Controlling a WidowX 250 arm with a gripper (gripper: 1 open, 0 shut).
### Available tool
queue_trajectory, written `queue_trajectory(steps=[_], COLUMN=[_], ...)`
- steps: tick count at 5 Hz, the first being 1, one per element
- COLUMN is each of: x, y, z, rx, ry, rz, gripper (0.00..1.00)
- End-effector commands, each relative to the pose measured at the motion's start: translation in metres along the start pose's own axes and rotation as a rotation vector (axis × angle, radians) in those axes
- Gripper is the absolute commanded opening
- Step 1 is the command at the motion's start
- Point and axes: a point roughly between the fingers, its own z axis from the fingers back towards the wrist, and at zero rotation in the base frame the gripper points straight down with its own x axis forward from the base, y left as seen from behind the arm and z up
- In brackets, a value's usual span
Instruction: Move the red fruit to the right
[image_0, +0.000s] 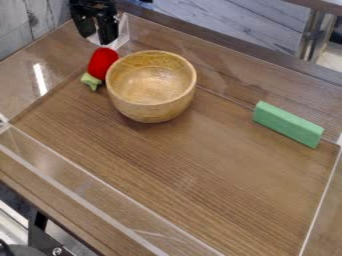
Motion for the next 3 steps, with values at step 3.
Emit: queue_trajectory(steps=[3], x=[0.007], y=[-0.011], z=[-0.008], rx=[0.029], ry=[0.009], rz=[-0.115], gripper=[1.0])
